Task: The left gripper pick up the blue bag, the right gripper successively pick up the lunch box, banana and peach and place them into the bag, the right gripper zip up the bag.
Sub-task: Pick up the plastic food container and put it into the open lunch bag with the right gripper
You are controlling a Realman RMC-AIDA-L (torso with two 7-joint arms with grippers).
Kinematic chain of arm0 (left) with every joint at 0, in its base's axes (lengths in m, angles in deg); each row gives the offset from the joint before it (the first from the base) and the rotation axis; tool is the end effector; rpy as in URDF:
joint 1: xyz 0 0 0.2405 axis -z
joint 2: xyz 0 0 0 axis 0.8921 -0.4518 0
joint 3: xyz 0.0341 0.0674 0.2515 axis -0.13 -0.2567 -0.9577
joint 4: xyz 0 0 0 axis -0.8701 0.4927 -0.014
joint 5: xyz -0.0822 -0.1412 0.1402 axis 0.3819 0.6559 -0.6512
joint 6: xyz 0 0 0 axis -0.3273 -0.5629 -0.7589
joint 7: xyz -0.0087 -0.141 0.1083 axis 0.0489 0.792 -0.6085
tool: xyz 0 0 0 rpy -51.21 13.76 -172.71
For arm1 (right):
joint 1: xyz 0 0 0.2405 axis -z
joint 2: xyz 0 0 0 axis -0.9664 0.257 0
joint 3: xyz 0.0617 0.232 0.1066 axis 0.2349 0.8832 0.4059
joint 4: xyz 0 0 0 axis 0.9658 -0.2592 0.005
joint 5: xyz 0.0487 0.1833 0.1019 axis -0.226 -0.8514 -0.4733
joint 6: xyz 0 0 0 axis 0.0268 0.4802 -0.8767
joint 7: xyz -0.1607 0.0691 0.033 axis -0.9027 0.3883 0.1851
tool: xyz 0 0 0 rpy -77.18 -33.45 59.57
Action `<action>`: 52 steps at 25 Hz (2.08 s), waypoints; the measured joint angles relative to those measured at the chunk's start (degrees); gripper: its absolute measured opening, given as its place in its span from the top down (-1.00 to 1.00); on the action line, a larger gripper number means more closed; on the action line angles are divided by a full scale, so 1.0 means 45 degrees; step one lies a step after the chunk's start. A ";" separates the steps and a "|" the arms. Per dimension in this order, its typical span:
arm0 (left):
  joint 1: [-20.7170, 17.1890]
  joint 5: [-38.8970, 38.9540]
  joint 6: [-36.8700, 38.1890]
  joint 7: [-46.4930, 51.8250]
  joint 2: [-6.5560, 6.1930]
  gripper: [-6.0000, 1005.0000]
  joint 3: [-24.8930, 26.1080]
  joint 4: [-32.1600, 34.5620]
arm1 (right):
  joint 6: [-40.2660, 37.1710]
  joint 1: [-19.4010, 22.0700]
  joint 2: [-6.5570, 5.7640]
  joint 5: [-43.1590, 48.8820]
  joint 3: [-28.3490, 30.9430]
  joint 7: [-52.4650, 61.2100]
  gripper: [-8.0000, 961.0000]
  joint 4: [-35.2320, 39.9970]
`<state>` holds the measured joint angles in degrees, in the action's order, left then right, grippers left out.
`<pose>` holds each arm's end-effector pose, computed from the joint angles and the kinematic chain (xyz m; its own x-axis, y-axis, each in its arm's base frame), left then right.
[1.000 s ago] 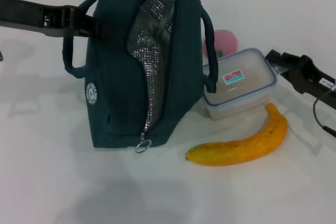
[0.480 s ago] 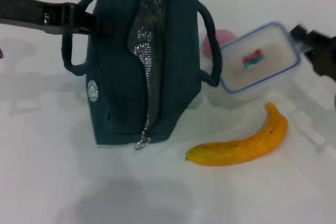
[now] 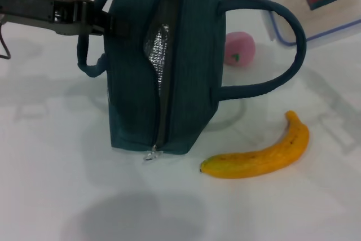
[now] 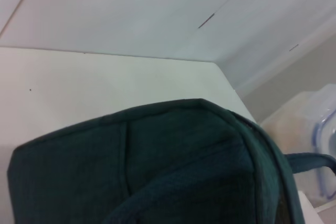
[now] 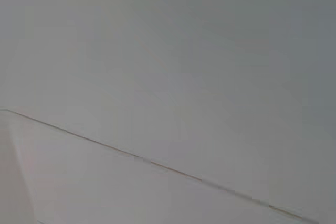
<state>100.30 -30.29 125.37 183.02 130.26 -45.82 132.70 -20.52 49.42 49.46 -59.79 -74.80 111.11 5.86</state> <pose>-0.1766 0.3774 0.0662 0.4471 0.8342 0.3228 0.8626 -0.4976 0.0911 0.2463 0.3446 0.0402 -0.4029 -0.4449 -0.7998 -0.5693 -0.5625 0.5996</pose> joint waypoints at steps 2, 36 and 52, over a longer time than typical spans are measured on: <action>-0.0010 0.0000 -0.0001 0.0003 -0.0039 0.92 -0.0001 -0.0015 | -0.0045 0.0239 -0.0033 -0.0224 0.0199 -0.0002 0.79 0.0030; 0.0580 0.0571 -0.0002 -0.0110 0.0163 0.92 -0.0038 -0.0882 | 0.2497 -0.2973 0.0148 -0.0205 -0.2557 0.0197 0.79 0.0613; 0.0525 0.1094 0.0061 -0.0277 0.0188 0.92 -0.0085 -0.1504 | 0.5150 -0.3090 0.0149 -0.0145 -0.5883 -0.0410 0.79 0.2004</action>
<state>102.66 -25.36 125.64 181.77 131.11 -46.20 125.93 2.66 35.51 50.13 -60.44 -101.27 109.27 14.88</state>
